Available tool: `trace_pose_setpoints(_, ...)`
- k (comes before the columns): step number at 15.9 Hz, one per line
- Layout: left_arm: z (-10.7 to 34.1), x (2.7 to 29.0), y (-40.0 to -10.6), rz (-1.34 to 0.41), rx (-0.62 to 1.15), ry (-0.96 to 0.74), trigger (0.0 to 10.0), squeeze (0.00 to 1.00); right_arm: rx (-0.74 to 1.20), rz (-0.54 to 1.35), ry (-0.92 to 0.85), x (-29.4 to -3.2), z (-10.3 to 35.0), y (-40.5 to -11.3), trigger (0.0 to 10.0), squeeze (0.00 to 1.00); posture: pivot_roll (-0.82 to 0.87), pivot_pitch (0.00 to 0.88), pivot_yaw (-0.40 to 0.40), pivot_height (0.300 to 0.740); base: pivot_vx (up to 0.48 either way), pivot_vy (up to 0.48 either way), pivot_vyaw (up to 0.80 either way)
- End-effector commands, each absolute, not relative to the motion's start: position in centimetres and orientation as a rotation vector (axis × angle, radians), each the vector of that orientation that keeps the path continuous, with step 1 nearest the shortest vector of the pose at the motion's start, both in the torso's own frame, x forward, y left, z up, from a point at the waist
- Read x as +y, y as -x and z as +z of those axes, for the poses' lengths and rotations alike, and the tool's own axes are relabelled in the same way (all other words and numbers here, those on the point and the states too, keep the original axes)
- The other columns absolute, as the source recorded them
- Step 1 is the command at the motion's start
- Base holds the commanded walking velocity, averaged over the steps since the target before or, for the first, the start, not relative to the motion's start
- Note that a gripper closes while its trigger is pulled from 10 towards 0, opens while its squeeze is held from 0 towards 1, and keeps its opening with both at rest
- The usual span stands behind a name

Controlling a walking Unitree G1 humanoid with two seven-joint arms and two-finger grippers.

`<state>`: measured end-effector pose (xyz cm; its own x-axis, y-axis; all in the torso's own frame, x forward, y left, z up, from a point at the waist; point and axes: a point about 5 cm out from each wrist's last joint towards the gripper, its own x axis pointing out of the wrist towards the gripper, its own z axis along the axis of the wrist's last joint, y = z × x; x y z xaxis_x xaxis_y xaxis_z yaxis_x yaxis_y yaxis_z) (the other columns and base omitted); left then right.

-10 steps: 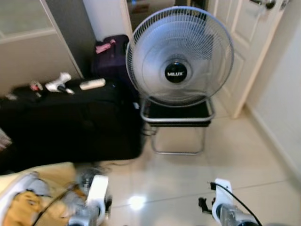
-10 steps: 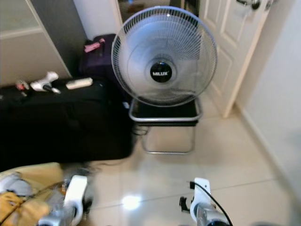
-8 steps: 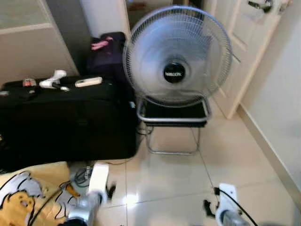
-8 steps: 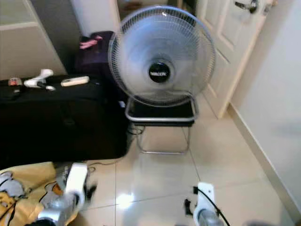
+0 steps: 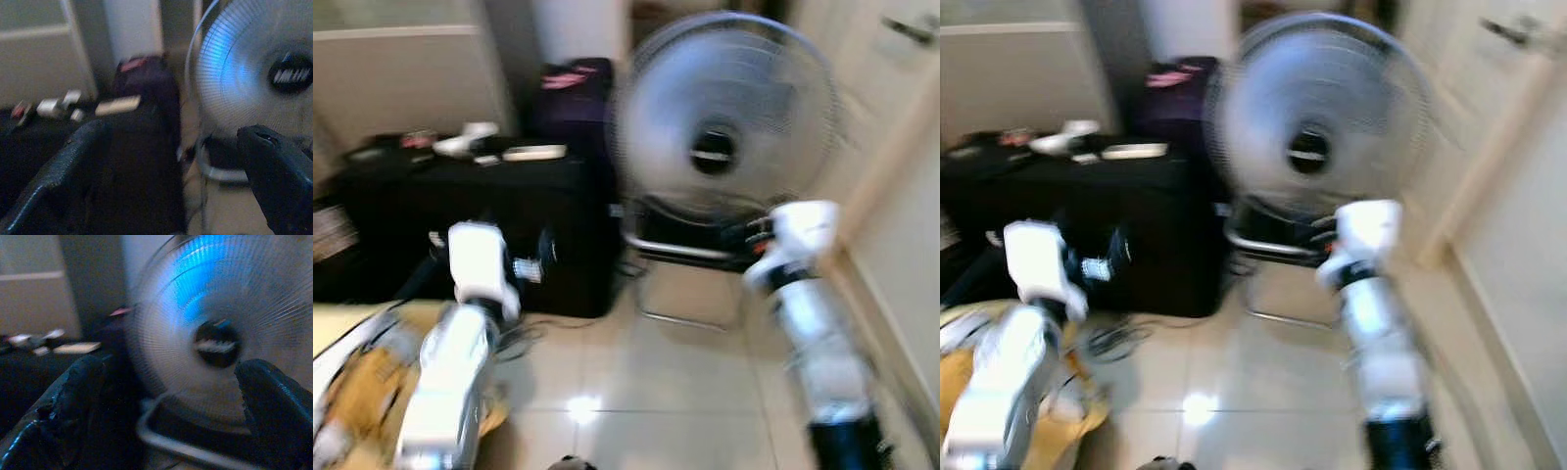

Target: Clean up the room

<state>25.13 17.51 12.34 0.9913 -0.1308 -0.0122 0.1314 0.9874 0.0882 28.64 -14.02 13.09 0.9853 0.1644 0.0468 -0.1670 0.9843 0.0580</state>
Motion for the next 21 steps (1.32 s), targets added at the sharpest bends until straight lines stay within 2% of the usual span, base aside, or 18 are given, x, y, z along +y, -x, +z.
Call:
trace_pose_setpoints(1, 11.9, 17.2, -24.6, -0.144, 0.041, -0.103, 10.0, 1.00, -0.010, 0.176, -0.075, -13.6, 12.8, -28.1, 10.0, 1.00, -0.11, 0.000, 0.043, 0.740, 0.000, 0.000, 0.80)
trace_pose_setpoints(3, 12.2, 17.1, -23.9, -0.086, 0.073, -0.056, 10.0, 1.00, 0.031, 0.167, -0.048, -13.8, 12.2, -27.1, 10.0, 1.00, -0.09, 0.000, 0.036, 0.740, 0.000, 0.000, 0.80)
trace_pose_setpoints(4, 12.6, 17.4, -23.9, -0.046, 0.069, -0.020, 10.0, 0.39, 0.075, 0.137, -0.002, -14.7, 11.9, -26.6, 10.0, 1.00, -0.08, 0.000, 0.028, 0.740, 0.000, 0.000, 0.80)
trace_pose_setpoints(5, 12.5, 17.4, -23.8, -0.038, 0.080, -0.031, 10.0, 0.00, 0.097, 0.139, 0.022, -14.8, 11.6, -26.4, 10.0, 1.00, -0.08, 0.000, 0.026, 0.740, 0.000, 0.000, 0.80)
trace_pose_setpoints(9, 12.7, 18.0, -24.2, 0.016, 0.073, -0.116, 10.0, 0.00, 0.163, 0.099, -0.001, -15.6, 10.9, -26.1, 10.0, 1.00, -0.07, 0.000, 0.011, 0.740, 0.000, 0.000, 0.80)
trace_pose_setpoints(15, 12.1, 17.3, -24.1, -0.051, 0.119, -0.149, 10.0, 0.00, 0.190, 0.073, -0.026, -15.3, 10.1, -24.9, 10.0, 1.00, -0.07, 0.000, 0.040, 0.740, 0.000, 0.000, 0.80)
trace_pose_setpoints(18, 12.4, 17.3, -24.3, -0.054, 0.115, -0.149, 10.0, 0.00, 0.196, 0.039, 0.103, -15.3, 10.0, -25.3, 10.0, 1.00, -0.07, 0.000, 0.041, 0.740, 0.000, 0.089, 0.00)
trace_pose_setpoints(21, 12.5, 17.6, -24.2, -0.044, 0.118, -0.154, 10.0, 0.00, 0.235, 0.087, 0.055, -15.6, 9.4, -25.3, 10.0, 1.00, -0.06, 0.000, 0.032, 0.740, 0.000, 0.266, 0.00)
